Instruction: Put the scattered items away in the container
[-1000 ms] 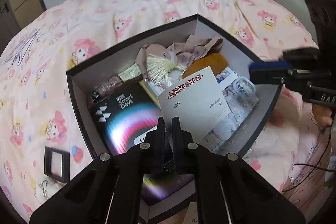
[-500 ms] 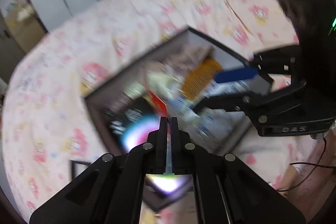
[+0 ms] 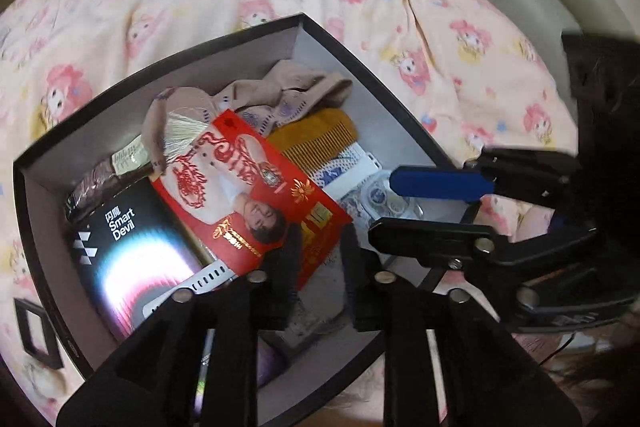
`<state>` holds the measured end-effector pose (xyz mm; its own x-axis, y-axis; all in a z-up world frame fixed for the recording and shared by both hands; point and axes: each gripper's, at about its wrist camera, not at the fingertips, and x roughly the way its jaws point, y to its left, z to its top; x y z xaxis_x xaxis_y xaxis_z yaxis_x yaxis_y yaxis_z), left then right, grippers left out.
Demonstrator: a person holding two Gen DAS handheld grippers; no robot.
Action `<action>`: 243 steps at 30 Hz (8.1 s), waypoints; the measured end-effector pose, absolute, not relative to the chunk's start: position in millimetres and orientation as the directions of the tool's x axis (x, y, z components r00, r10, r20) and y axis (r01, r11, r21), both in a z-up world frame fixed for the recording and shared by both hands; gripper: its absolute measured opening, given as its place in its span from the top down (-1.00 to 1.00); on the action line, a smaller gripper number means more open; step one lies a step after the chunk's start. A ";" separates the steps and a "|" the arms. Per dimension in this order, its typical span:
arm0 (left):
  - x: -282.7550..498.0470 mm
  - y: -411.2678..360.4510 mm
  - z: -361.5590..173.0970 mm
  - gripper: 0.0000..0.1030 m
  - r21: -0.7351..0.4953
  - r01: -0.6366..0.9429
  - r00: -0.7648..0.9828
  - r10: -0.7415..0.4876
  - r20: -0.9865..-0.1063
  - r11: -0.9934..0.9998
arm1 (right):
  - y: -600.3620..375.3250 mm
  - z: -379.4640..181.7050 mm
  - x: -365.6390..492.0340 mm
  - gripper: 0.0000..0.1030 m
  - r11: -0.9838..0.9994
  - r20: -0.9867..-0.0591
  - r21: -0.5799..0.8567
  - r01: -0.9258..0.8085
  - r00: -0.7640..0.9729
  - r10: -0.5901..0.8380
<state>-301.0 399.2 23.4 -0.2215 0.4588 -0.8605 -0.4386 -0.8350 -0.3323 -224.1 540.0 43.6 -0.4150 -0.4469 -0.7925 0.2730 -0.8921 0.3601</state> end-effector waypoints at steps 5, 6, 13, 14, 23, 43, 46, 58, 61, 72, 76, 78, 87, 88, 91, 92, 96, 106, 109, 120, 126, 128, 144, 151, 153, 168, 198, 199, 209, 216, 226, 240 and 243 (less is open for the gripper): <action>-318.8 363.3 26.6 0.45 -0.284 -0.303 -0.303 0.375 -0.876 -0.910 | 537.9 24.7 -229.7 0.34 -0.914 -0.843 0.335 0.228 -0.361 -0.399; -328.9 356.6 22.4 0.45 -0.286 -0.258 -0.300 0.358 -0.884 -0.923 | 535.0 15.9 -233.6 0.34 -0.916 -0.865 0.336 0.217 -0.314 -0.392; -382.8 332.5 -34.8 0.40 -0.433 0.027 -0.164 0.423 -0.891 -0.901 | 529.3 -18.4 -246.2 0.34 -0.910 -0.902 0.394 0.129 -0.139 -0.410; -386.0 330.0 -41.1 0.40 -0.442 0.060 -0.150 0.430 -0.890 -0.895 | 528.6 -19.9 -246.5 0.34 -0.904 -0.895 0.409 0.127 -0.135 -0.424; -382.2 306.2 -40.1 0.38 -0.513 0.123 -0.227 0.479 -0.848 -0.849 | 520.6 -14.5 -252.3 0.64 -0.880 -0.852 0.464 0.097 -0.222 -0.474; -381.5 320.3 -20.4 0.38 -0.476 -0.011 -0.297 0.457 -0.838 -0.880 | 552.7 14.1 -286.7 0.73 -0.967 -0.888 0.244 0.075 -0.382 -0.254; -384.3 312.2 -20.4 0.38 -0.474 0.050 -0.336 0.432 -0.837 -0.879 | 556.5 9.5 -283.1 0.73 -0.962 -0.893 0.266 0.063 -0.360 -0.270; -374.1 307.0 -43.0 0.36 -0.637 0.077 -0.153 0.622 -0.768 -0.767 | 532.0 3.1 -309.2 0.40 -0.983 -0.917 0.164 0.083 -0.353 -0.183; -358.5 312.9 -30.6 0.36 -0.599 0.029 -0.152 0.588 -0.794 -0.800 | 526.8 1.0 -316.3 0.35 -0.987 -0.924 0.124 0.106 -0.351 -0.154; -387.9 306.2 -51.7 0.04 -0.584 0.102 -0.188 0.561 -0.806 -0.805 | 531.6 -2.0 -305.7 0.35 -0.984 -0.922 0.152 0.095 -0.344 -0.176; -378.9 317.6 -41.3 0.40 -0.496 0.066 -0.209 0.474 -0.856 -0.866 | 532.3 -14.0 -308.2 0.35 -0.977 -0.929 0.194 0.087 -0.304 -0.211; -370.0 316.8 -38.8 0.60 -0.475 0.062 -0.212 0.454 -0.866 -0.878 | 529.3 -10.1 -308.2 0.35 -0.979 -0.926 0.181 0.097 -0.319 -0.203; -341.8 328.3 -38.0 0.63 -0.464 0.003 -0.150 0.458 -0.876 -0.886 | 526.0 9.4 -315.4 0.35 -0.980 -0.917 0.160 0.116 -0.350 -0.191; -342.1 325.5 -37.6 0.63 -0.464 0.009 -0.159 0.457 -0.875 -0.886 | 526.9 11.3 -310.7 0.35 -0.978 -0.915 0.168 0.120 -0.351 -0.200; -345.1 323.3 -42.4 0.63 -0.491 0.005 -0.138 0.486 -0.863 -0.871 | 528.0 5.4 -299.3 0.35 -0.974 -0.921 0.171 0.149 -0.327 -0.211; -346.8 324.5 -42.6 0.61 -0.489 -0.002 -0.131 0.485 -0.865 -0.872 | 526.9 -0.7 -299.4 0.35 -0.975 -0.930 0.165 0.149 -0.307 -0.204; -349.1 324.0 -32.8 0.60 -0.474 -0.019 -0.150 0.471 -0.869 -0.880 | 523.1 -14.0 -302.4 0.35 -0.979 -0.941 0.162 0.121 -0.281 -0.190; -267.6 303.2 33.4 0.46 -0.342 -0.159 -0.339 0.377 -0.862 -0.926 | 511.5 32.7 -225.1 0.34 -0.947 -0.874 0.267 0.177 -0.370 -0.315; -244.1 299.5 37.7 0.46 -0.340 -0.149 -0.366 0.372 -0.853 -0.928 | 510.1 37.8 -198.1 0.34 -0.931 -0.867 0.307 0.196 -0.346 -0.359; -158.9 244.6 23.9 0.33 -0.502 0.023 -0.442 0.442 -0.781 -0.864 | 499.8 43.8 -118.4 0.18 -0.886 -0.839 0.398 0.239 -0.297 -0.457; -147.5 227.2 -8.8 0.04 -0.594 0.126 -0.393 0.510 -0.765 -0.794 | 487.7 21.2 -100.0 0.18 -0.881 -0.860 0.413 0.230 -0.220 -0.461; -147.1 223.3 -17.7 0.04 -0.622 0.151 -0.383 0.535 -0.753 -0.768 | 484.2 18.9 -96.9 0.18 -0.883 -0.862 0.405 0.237 -0.222 -0.455; -142.3 233.4 -9.9 0.95 -0.755 0.084 -0.414 0.666 -0.620 -0.651 | 444.3 11.9 -108.5 0.19 -0.838 -0.840 0.437 0.328 -0.184 -0.510; -140.2 213.1 43.3 1.00 -0.701 0.080 -0.536 0.562 -0.630 -0.709 | 445.6 42.8 -115.7 0.19 -0.842 -0.826 0.370 0.393 -0.275 -0.492; -149.2 212.1 67.7 1.00 -0.643 0.065 -0.563 0.504 -0.655 -0.763 | 452.1 48.6 -124.1 0.19 -0.841 -0.818 0.378 0.386 -0.287 -0.499; -197.3 241.3 48.2 0.76 -0.491 0.096 -0.457 0.400 -0.794 -0.866 | 460.0 41.3 -146.8 0.19 -0.820 -0.815 0.446 0.360 -0.216 -0.538; -311.7 376.4 68.9 1.00 -0.193 -0.367 -0.152 0.264 -0.953 -0.910 | 496.2 49.4 -227.9 0.45 -0.864 -0.817 0.444 0.237 -0.289 -0.499; -317.3 386.8 59.1 1.00 -0.170 -0.392 -0.135 0.240 -0.961 -0.904 | 503.6 46.6 -229.3 0.45 -0.867 -0.819 0.449 0.216 -0.289 -0.496; -317.6 441.2 28.8 1.00 0.030 -0.591 -0.054 0.003 -0.999 -0.806 | 547.1 30.3 -238.8 0.44 -0.922 -0.885 0.352 0.162 -0.262 -0.384; -330.7 460.9 46.3 1.00 0.240 -0.651 -0.269 -0.077 -0.960 -0.720 | 562.7 43.0 -250.5 0.44 -0.936 -0.868 0.332 0.114 -0.352 -0.351; -286.1 460.0 26.2 0.74 0.140 -0.668 -0.286 0.079 -0.955 -0.731 | 574.8 47.9 -253.5 0.44 -0.958 -0.856 0.285 0.040 -0.439 -0.273; -289.7 398.6 18.6 -0.04 -0.225 -0.499 -0.113 0.321 -0.940 -0.837 | 542.9 14.8 -248.8 0.35 -0.965 -0.899 0.211 0.155 -0.357 -0.254; -287.9 388.8 14.7 -0.03 -0.188 -0.411 -0.109 0.253 -0.961 -0.892 | 538.0 13.6 -252.0 0.35 -0.961 -0.900 0.214 0.177 -0.345 -0.265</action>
